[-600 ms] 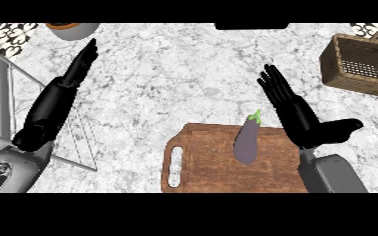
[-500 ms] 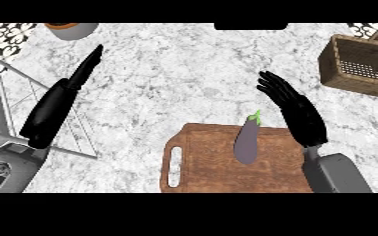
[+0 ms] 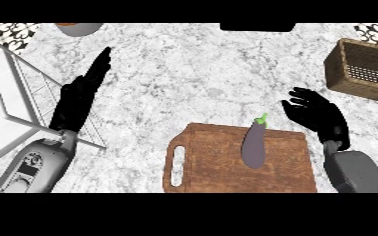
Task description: Pick the eggplant from the cutting board and place it in the basket
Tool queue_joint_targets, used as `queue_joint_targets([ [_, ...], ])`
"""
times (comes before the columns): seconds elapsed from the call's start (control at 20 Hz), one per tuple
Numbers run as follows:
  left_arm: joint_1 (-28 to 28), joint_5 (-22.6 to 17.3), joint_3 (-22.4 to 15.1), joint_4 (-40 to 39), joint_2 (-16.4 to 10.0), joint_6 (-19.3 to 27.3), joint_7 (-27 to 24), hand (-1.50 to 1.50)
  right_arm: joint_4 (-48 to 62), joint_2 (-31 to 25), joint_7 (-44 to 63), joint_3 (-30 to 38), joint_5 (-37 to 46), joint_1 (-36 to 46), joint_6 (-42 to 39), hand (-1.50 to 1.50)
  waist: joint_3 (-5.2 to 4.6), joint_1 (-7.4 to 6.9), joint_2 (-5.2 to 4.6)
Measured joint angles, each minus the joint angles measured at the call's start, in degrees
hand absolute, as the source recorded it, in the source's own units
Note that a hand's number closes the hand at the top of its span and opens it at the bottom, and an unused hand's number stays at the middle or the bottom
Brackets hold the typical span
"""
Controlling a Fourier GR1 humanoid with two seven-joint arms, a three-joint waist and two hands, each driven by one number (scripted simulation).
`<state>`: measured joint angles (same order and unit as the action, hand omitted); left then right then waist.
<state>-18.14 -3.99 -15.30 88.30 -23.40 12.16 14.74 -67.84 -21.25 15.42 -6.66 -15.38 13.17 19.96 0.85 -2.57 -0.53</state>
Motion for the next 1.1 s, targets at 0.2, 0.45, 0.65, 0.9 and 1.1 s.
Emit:
queue_joint_targets([
  [0.2, -0.87, 2.2, 0.25, -0.93, 3.73, 0.27, 1.98, 0.0, 5.05, -3.15, 10.01, -3.4, 8.7, 3.91, 8.89, -1.5, -0.59, -1.76, 0.0],
  [0.45, -1.12, 4.61, 1.24, -1.44, 5.87, -0.17, 2.2, 0.0, 10.78, -10.2, 27.41, -8.25, 15.9, 11.3, 7.38, -1.5, -0.82, -2.54, 0.19],
  [0.65, -1.11, 5.84, 2.09, -1.64, 7.05, -0.7, 2.06, 0.0, 12.44, -12.92, 39.07, -11.67, 13.96, 16.57, -5.59, -1.5, -0.8, -2.85, 0.32],
  [0.9, -0.42, 6.67, 3.49, -1.63, 7.96, -1.15, 1.81, 0.0, 13.2, -13.44, 47.51, -12.18, 5.31, 22.26, -20.47, -1.5, -0.57, -2.37, 0.57],
  [1.1, 0.61, 7.19, 5.15, -1.32, 8.17, -1.37, 1.79, 0.0, 14.12, -13.81, 51.26, -11.85, -1.35, 26.84, -25.92, -1.5, -0.38, -1.12, 0.81],
])
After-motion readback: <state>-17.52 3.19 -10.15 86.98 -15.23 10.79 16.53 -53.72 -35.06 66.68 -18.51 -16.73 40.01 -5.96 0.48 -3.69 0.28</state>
